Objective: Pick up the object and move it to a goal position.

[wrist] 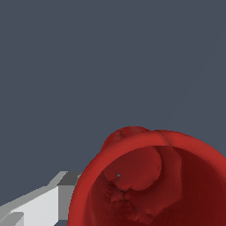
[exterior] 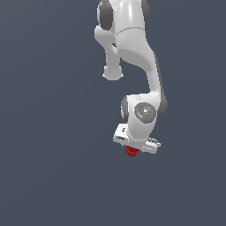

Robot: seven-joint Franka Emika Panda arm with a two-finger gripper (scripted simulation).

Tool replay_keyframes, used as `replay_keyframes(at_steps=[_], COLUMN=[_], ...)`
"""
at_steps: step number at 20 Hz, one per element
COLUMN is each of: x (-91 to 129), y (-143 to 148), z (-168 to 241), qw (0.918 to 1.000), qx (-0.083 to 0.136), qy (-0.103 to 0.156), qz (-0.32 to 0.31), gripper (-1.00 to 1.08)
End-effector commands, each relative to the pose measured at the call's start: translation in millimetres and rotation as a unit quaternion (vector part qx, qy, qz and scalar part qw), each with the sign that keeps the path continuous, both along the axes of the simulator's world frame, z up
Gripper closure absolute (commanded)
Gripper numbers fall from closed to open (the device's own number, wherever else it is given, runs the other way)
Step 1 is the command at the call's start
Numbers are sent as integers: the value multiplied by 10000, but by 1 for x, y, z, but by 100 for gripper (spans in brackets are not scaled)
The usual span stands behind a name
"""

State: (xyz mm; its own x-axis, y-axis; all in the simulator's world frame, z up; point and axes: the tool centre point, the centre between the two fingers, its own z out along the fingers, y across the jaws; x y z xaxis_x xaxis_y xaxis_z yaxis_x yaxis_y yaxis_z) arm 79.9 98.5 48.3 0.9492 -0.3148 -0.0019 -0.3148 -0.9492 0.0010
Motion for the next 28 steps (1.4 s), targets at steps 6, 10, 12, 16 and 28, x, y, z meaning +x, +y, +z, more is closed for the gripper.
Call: replay_keyframes(at_steps=[6,10,12,16,28], x=[2,2,2,1,-23], y=[0,0,0,1,10], z=[-1,-1,-1,-1,29], qw=[10000,10000,10000,10000,10000], qx=[1,1,1,2,2], qy=[-11,-11,-11,-5,-5], qz=[-1,-1,-1,1,1], gripper=[108,108,108,108,108])
